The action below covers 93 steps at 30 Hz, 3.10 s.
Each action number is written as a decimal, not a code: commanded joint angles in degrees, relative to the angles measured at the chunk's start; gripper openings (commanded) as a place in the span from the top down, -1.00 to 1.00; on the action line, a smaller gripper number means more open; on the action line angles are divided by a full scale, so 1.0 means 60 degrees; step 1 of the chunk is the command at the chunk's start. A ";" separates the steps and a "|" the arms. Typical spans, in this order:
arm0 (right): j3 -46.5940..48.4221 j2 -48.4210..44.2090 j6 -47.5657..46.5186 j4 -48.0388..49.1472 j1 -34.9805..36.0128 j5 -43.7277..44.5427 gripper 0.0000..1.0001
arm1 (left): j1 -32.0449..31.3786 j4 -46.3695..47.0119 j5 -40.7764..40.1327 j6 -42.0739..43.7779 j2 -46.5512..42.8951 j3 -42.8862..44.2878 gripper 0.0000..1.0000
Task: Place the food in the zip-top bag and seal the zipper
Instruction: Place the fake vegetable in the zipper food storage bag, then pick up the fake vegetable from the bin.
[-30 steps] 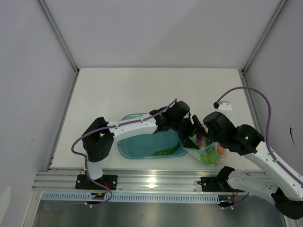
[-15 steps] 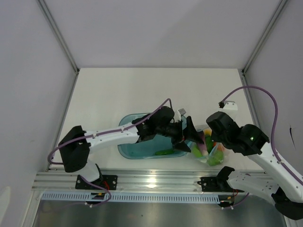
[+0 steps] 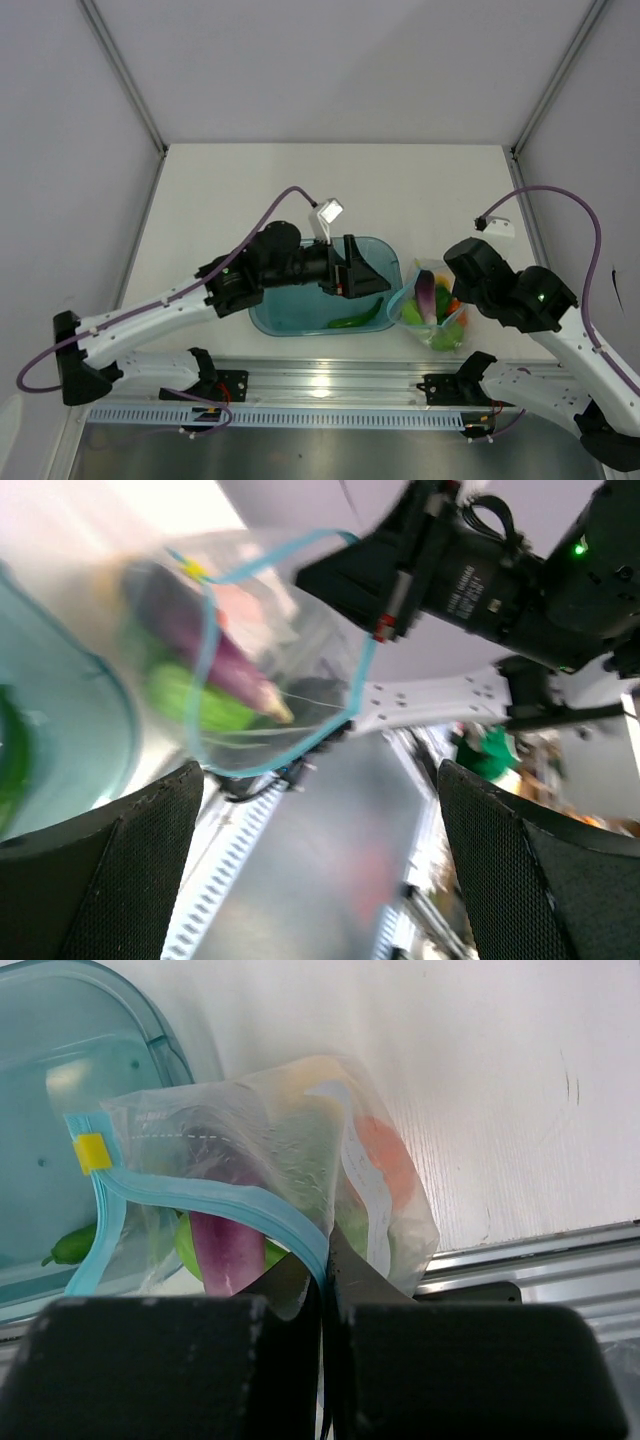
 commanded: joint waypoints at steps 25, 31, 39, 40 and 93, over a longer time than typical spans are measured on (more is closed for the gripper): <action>0.0201 -0.0365 -0.0876 0.0454 -0.0061 -0.0162 1.00 | 0.2083 -0.4474 -0.2194 0.5710 0.4256 0.1251 -0.72; 0.0260 -0.0438 -0.0979 0.0469 -0.0047 -0.0162 1.00 | 0.1614 -0.4093 -0.1725 0.6341 0.4813 0.1368 -0.72; 0.0289 -0.0526 -0.0920 0.0439 -0.0061 -0.0250 1.00 | 0.1380 -0.3844 -0.0964 0.6620 0.5254 0.1324 -0.69; 0.0289 -0.0512 -0.0935 0.0454 -0.0061 -0.0264 1.00 | 0.1336 -0.3844 -0.0861 0.6664 0.5312 0.1353 -0.69; 0.0831 0.0045 -0.0891 0.0146 -0.0061 -0.0279 1.00 | 0.0237 -0.5645 -0.4420 0.5420 0.2666 0.2583 0.99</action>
